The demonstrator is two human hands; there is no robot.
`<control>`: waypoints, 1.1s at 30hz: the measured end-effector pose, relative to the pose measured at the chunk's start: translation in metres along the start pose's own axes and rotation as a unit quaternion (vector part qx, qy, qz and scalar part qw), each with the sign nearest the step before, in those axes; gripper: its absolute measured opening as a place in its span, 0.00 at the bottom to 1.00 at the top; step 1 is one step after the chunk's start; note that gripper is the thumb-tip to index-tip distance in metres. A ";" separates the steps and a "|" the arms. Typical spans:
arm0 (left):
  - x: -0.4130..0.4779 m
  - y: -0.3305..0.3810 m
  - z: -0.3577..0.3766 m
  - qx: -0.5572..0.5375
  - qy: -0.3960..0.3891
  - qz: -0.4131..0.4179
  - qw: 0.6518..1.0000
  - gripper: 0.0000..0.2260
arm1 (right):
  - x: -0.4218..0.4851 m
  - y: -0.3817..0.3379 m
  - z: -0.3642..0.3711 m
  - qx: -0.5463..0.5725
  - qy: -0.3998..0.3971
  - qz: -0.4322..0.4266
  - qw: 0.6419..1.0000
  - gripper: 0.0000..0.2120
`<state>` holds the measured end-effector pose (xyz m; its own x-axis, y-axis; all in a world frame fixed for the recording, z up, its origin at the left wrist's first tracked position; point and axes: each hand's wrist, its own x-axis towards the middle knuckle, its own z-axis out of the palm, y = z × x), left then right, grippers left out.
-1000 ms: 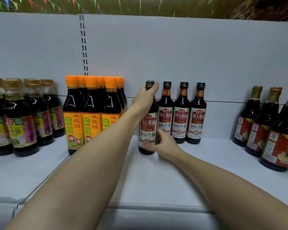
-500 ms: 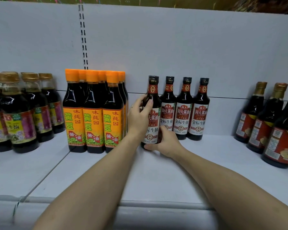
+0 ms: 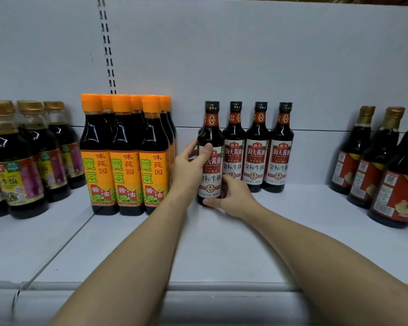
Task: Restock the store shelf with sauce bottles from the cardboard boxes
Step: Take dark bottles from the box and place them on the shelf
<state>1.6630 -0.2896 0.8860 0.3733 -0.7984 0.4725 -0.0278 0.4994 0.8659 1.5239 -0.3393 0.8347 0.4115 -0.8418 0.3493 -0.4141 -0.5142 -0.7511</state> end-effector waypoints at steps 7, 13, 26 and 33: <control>-0.003 0.002 0.001 0.008 0.015 -0.001 1.000 0.18 | 0.004 0.003 0.001 -0.023 0.016 0.001 1.000 0.34; -0.001 -0.002 0.002 0.026 0.029 -0.006 0.999 0.16 | 0.005 0.003 0.002 -0.021 0.018 0.010 1.000 0.32; -0.010 0.010 0.010 0.042 0.075 -0.057 0.995 0.32 | -0.012 -0.028 -0.015 -0.070 -0.036 0.032 0.996 0.28; -0.032 0.065 0.022 0.246 0.112 0.040 0.962 0.34 | -0.034 -0.065 -0.062 -0.143 0.057 0.009 0.988 0.44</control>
<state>1.6287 -0.2389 0.9310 0.5403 -0.6446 0.5409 -0.4796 0.2922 0.8274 1.4863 -0.2873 0.9058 0.3149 -0.8555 0.4111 -0.6395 -0.5113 -0.5742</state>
